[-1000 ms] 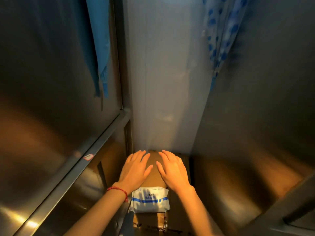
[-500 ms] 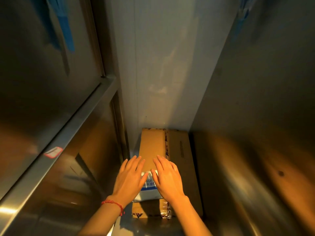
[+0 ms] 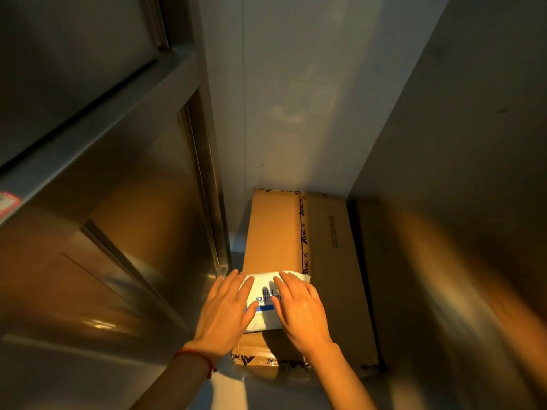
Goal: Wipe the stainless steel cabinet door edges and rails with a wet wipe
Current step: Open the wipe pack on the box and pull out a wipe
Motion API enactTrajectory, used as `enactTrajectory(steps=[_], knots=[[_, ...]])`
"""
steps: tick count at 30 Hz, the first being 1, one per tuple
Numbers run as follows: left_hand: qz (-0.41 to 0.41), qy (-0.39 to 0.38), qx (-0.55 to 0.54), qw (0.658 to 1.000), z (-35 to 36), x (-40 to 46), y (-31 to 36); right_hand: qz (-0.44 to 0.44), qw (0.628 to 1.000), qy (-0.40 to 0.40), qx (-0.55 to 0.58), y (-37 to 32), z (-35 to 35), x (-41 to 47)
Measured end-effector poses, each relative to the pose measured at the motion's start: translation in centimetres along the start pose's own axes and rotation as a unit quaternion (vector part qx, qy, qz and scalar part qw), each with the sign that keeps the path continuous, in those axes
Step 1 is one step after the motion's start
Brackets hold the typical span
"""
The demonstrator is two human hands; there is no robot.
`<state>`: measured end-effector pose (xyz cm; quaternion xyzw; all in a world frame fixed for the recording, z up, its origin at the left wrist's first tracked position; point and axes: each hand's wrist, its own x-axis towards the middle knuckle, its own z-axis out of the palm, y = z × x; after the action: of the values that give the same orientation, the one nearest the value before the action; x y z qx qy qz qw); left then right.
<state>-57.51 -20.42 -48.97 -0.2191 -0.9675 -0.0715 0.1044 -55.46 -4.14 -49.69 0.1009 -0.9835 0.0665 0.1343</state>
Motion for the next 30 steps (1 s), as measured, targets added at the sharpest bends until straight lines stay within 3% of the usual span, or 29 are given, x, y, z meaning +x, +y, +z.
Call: enactTrajectory(steps=[17, 30], knots=[[-0.012, 0.059, -0.004, 0.998, 7.3, -2.3, -1.2, -0.02, 0.999, -0.035, 0.018, -0.1, 6.7, -1.8], [-0.006, 0.05, 0.001, 0.999, 9.7, -3.1, -1.6, -0.016, 0.999, -0.032, -0.005, -0.6, 8.1, -2.2]])
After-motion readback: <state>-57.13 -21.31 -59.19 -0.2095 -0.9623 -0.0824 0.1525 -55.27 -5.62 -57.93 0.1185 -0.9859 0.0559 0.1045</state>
